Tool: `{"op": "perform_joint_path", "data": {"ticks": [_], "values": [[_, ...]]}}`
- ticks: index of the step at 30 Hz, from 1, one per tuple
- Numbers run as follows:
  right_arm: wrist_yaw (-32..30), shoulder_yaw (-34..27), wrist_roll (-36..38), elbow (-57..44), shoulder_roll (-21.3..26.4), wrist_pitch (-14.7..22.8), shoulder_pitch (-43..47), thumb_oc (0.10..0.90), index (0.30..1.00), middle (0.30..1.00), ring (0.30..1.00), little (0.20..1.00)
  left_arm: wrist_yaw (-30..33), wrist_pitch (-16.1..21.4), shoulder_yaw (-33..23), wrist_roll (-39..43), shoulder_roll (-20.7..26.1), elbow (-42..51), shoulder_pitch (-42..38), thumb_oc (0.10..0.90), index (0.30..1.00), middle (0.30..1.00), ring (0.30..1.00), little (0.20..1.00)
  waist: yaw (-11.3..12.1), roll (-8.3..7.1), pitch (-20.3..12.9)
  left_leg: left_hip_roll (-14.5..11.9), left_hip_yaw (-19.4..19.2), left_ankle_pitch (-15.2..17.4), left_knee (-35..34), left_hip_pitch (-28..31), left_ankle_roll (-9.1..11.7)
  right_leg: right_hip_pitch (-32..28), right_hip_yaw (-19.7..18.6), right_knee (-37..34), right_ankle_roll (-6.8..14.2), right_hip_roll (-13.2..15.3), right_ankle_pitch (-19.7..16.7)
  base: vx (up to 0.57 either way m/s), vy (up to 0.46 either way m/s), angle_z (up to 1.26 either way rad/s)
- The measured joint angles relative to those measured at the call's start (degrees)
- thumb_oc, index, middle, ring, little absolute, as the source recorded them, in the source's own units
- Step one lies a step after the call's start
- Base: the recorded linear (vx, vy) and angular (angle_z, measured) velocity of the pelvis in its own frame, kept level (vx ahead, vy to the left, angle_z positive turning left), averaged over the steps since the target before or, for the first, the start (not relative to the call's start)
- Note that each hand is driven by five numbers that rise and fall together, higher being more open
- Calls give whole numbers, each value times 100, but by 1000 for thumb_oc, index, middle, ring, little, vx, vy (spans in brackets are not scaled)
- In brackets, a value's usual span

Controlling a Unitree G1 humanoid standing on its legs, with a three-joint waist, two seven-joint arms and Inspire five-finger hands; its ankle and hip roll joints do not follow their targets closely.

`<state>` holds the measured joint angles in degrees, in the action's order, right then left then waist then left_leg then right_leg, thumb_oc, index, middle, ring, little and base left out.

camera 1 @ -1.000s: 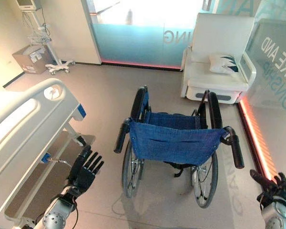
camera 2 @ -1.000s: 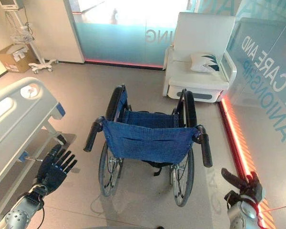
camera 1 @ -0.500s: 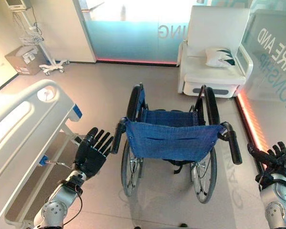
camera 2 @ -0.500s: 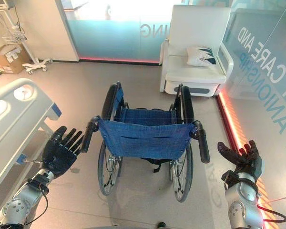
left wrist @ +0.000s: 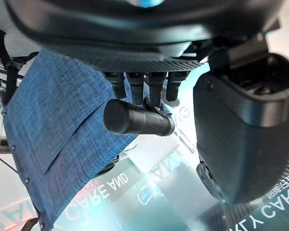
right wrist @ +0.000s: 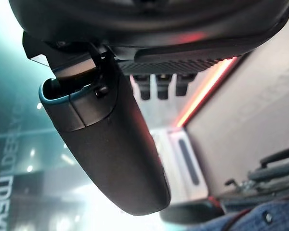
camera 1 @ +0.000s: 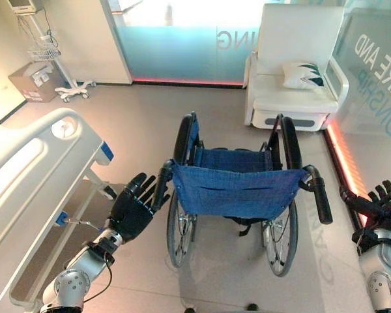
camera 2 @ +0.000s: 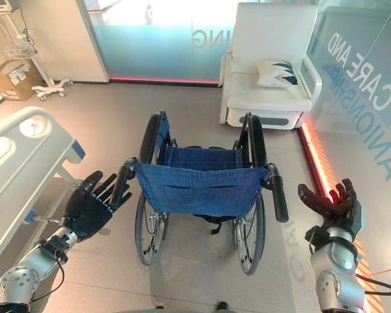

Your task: Push the wheelchair next to the bed

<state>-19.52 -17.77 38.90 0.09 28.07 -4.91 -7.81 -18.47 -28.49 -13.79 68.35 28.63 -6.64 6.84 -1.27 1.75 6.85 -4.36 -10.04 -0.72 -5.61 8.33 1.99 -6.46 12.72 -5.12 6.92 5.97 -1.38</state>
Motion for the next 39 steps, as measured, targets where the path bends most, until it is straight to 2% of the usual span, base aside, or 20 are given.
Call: {"op": "perform_joint_path", "data": {"ticks": [2,5,13,23,29,39], "values": [[451,113,25,-157,236,-188,-5,800,900,900,900,900,-38,-159,12,3,173,1,1,800,900,900,900,900,-7,-4,6,-2,-1,0,0,-1,0,0,1,0,0,-2,0,0,0,0],[879,293,259,-289,441,-242,-3,800,900,900,900,900,-121,-204,88,22,258,2,-3,800,900,900,900,900,-2,-33,22,-2,-1,0,1,2,0,-2,1,0,0,-2,0,0,0,0],[1466,369,721,-416,483,-301,5,800,900,900,900,900,-188,-204,326,177,413,98,-1,800,900,900,900,900,35,-139,88,-1,2,-1,36,2,1,-4,8,0,0,-1,0,0,0,0],[1552,802,655,-597,776,-897,8,800,900,900,900,900,-456,-199,433,176,766,122,0,800,900,900,900,900,59,-162,102,-1,5,-1,38,6,1,-10,13,1,0,-1,0,10,-2,0],[1538,984,663,-444,981,-1058,29,800,900,900,900,900,-459,-197,457,176,912,203,7,800,900,900,900,900,74,-177,110,1,14,-1,39,19,1,-26,17,1,1,-2,0,5,-1,0],[1320,1007,636,-358,980,-1177,76,800,900,900,900,900,-521,-168,616,211,1126,252,5,800,900,900,900,900,96,-254,157,7,19,-1,39,101,0,-110,21,-1,1,4,0,0,0,0]]}}
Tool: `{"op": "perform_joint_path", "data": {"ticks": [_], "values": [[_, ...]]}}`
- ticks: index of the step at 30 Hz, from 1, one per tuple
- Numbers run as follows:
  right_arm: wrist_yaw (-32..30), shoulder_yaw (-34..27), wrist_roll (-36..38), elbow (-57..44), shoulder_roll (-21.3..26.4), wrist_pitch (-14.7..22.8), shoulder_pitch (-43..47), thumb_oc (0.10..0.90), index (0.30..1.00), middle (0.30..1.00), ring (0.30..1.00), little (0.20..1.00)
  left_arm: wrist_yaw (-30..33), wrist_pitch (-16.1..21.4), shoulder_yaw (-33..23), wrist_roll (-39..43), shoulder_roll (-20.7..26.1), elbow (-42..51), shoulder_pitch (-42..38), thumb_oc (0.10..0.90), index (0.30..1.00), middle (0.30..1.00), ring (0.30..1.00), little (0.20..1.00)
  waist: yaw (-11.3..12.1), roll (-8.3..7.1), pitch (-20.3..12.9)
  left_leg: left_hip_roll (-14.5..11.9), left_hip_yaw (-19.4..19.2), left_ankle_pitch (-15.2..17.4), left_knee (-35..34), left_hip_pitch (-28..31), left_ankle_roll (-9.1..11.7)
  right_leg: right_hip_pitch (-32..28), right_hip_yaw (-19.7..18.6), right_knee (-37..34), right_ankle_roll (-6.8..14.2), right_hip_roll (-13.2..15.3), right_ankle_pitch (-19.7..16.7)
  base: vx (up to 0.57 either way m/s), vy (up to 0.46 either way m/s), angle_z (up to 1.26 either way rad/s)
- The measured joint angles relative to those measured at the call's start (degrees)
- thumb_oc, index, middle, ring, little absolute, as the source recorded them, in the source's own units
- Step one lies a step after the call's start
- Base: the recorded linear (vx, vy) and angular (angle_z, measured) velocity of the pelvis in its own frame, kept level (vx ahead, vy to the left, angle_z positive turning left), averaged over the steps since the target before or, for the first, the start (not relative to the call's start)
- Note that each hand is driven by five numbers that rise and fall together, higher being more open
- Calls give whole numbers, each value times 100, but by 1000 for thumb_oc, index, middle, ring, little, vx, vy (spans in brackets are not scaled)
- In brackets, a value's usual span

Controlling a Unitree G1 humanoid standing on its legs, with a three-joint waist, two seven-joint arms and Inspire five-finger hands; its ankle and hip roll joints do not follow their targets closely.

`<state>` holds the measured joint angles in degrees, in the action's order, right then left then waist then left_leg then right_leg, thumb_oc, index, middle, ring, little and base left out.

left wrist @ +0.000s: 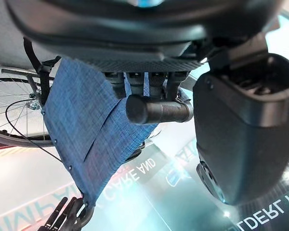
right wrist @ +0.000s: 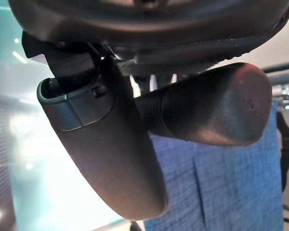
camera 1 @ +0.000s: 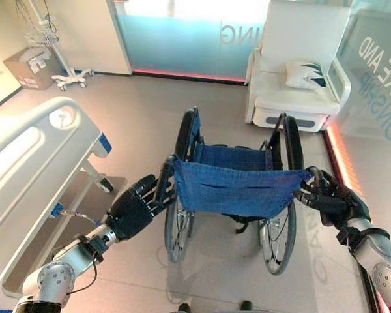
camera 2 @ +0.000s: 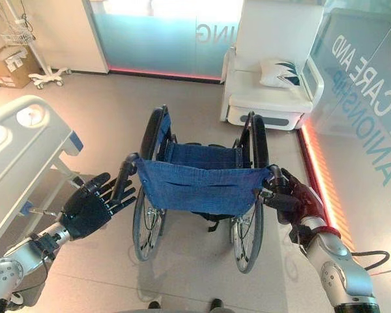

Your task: Push the wheelchair next to the bed

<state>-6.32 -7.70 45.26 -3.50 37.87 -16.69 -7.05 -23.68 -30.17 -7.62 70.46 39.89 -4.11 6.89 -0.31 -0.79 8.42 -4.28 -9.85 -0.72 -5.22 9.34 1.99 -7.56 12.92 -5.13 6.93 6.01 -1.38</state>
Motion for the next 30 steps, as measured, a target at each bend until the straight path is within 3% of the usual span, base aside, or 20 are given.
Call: {"op": "perform_joint_path", "data": {"ticks": [4,5,6,7,17,30], "values": [[-102,209,-17,132,204,-101,173,800,900,900,900,900,18,6,157,3,69,128,-5,800,900,900,900,900,56,0,0,-1,1,0,0,22,0,-18,0,-1,5,0,-4,0,0,0],[-105,244,-18,144,318,-155,219,712,768,768,768,768,20,9,192,3,130,130,-19,800,900,900,900,900,61,0,0,-2,4,0,0,20,1,-17,5,-2,6,0,-4,0,0,0],[-105,251,-19,145,368,-179,236,521,481,481,481,481,20,9,205,3,152,132,-26,800,900,900,900,900,75,0,0,-2,6,0,0,20,1,-19,6,-1,6,-1,-5,0,0,0],[-105,312,-20,156,479,-204,264,400,300,300,300,300,25,9,239,4,179,139,-44,800,900,900,900,900,97,2,0,-1,8,-1,0,22,0,-23,6,-1,6,0,-5,0,0,0],[-493,463,-283,569,600,-389,823,400,300,300,300,300,33,-39,491,194,290,185,-130,800,900,900,900,900,145,4,1,22,43,-2,1,48,-3,-58,37,1,6,16,-4,7,2,1],[-487,473,-274,654,795,-473,891,400,300,300,300,300,111,-76,637,410,408,310,-168,800,900,900,900,900,181,61,29,27,94,-3,1,74,-5,-96,39,1,5,15,-4,2,0,0]]}}
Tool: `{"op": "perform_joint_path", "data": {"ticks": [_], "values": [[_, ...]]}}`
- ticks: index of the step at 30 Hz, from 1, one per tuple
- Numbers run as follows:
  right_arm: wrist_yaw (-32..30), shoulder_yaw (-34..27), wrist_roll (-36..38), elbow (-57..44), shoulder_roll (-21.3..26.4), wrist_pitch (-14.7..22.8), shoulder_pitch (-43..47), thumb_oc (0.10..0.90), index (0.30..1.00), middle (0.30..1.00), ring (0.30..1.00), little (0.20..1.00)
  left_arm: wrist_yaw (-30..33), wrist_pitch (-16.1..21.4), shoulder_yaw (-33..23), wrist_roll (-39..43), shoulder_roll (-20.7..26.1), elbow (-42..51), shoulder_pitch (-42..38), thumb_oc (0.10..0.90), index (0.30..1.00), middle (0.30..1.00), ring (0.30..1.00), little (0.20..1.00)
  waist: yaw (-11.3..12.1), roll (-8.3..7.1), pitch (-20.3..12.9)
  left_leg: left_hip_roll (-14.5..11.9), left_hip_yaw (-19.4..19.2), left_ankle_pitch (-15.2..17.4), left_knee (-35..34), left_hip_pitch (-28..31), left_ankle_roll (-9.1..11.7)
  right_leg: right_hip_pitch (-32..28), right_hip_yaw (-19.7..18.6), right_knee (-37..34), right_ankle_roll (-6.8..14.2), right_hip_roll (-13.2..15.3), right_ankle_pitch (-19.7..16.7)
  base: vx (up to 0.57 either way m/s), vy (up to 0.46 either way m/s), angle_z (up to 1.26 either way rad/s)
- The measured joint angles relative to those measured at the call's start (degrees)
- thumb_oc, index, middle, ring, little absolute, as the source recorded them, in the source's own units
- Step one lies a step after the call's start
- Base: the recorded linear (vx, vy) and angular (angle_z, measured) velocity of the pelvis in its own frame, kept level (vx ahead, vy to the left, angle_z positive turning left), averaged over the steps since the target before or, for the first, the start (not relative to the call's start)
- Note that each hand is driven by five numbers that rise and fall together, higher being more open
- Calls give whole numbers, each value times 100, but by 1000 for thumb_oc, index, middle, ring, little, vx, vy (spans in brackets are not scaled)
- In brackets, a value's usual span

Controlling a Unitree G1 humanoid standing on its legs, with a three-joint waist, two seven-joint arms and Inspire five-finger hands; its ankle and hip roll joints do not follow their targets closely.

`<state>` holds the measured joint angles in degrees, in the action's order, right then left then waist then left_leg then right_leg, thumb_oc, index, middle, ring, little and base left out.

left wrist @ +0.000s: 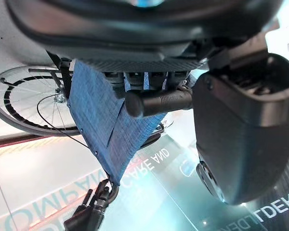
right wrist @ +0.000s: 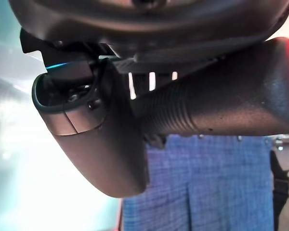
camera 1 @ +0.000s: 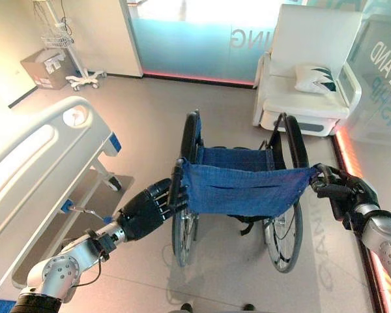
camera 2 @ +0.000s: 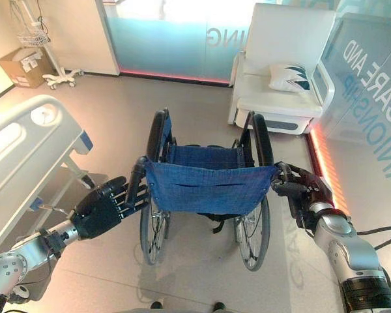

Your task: Push the wheelchair next to the bed

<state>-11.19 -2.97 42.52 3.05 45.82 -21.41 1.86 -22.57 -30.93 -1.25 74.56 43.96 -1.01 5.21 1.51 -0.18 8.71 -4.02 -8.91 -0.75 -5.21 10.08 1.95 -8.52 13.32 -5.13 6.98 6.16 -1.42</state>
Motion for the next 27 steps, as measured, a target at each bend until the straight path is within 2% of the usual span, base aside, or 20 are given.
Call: {"op": "perform_joint_path", "data": {"ticks": [16,27], "values": [[5,-53,-181,-10,-69,-19,-21,400,300,300,300,300,33,67,-17,3,-285,-18,29,800,900,900,900,900,27,-15,-3,-1,6,-1,0,8,-1,-18,4,2,0,0,-1,0,0,0],[131,-146,-238,-44,-140,-53,-122,400,300,300,300,300,-419,115,-111,-79,-238,-18,225,800,900,900,900,900,15,-108,9,-1,16,0,0,2,-1,-17,15,2,0,3,0,0,0,0]]}}
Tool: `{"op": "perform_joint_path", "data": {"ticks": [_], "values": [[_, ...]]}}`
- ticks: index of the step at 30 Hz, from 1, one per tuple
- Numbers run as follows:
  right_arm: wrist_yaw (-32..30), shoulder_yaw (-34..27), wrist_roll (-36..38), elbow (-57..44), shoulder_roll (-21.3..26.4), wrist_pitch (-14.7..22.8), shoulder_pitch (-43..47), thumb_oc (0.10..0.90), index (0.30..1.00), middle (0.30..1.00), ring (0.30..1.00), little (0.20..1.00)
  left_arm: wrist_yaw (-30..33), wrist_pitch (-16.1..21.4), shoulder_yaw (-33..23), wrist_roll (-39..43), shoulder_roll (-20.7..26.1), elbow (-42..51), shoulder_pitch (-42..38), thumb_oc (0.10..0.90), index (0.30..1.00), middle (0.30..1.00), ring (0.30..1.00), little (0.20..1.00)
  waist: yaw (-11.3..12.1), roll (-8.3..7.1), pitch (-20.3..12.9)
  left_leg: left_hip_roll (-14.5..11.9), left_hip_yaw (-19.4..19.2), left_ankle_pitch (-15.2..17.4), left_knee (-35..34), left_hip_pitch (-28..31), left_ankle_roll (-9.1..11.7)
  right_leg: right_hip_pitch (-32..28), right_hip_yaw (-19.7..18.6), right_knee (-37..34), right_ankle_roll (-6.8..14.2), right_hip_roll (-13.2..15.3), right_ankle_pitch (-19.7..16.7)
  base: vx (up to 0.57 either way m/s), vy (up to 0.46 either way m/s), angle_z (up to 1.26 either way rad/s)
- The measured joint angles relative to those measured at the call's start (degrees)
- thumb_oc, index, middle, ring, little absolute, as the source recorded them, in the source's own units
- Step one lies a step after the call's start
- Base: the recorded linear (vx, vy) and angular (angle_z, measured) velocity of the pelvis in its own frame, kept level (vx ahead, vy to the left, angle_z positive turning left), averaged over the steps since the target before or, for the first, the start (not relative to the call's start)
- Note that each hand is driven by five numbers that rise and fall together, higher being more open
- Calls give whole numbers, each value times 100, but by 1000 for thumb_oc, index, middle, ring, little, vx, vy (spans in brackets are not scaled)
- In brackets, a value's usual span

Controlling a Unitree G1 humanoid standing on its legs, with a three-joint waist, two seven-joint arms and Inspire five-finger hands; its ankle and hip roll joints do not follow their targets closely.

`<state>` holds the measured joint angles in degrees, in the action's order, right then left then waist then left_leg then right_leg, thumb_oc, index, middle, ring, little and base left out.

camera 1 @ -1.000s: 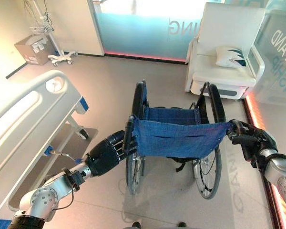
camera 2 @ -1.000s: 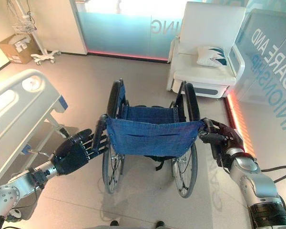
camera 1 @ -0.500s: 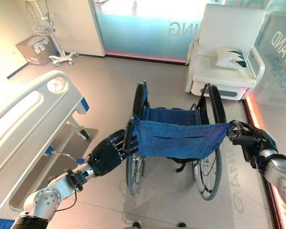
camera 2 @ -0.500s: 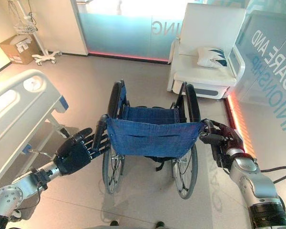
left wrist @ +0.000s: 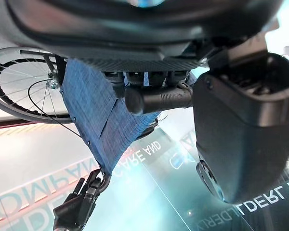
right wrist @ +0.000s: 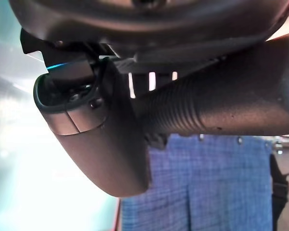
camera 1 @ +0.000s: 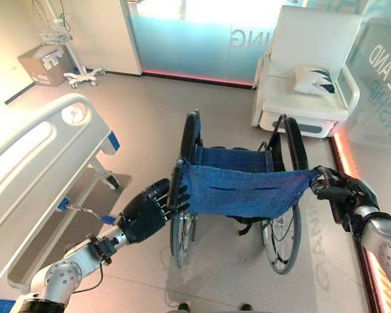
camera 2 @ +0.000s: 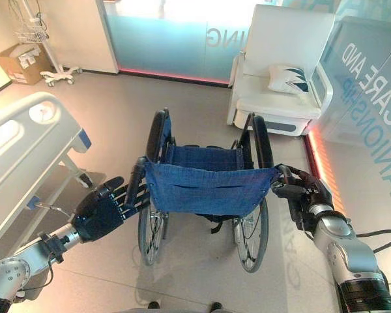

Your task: Push the wheelchair next to the bed

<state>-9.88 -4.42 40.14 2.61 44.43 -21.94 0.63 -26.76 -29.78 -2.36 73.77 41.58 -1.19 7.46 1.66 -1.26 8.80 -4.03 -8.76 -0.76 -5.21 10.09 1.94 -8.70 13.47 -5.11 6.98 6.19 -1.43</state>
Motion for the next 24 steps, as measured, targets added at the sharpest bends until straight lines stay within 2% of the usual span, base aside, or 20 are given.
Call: {"op": "perform_joint_path", "data": {"ticks": [12,16,24], "values": [[69,-154,-147,-79,-129,-75,-91,400,300,300,300,300,-153,6,-24,-7,6,0,75,800,900,900,900,900,-3,-42,12,2,24,-1,0,-3,0,-9,26,0,0,2,0,0,0,0],[86,-220,-152,-79,-208,-101,-98,400,300,300,300,300,-416,93,-31,-215,184,0,75,800,900,900,900,900,-18,-95,43,2,25,-1,0,-8,0,-8,55,0,0,3,0,0,0,0],[88,-226,-160,-82,-226,-106,-98,400,300,300,300,300,-466,129,-30,-221,235,0,79,800,900,900,900,900,-28,-107,49,2,26,-1,0,-10,0,-9,70,0,0,7,0,0,0,0]]}}
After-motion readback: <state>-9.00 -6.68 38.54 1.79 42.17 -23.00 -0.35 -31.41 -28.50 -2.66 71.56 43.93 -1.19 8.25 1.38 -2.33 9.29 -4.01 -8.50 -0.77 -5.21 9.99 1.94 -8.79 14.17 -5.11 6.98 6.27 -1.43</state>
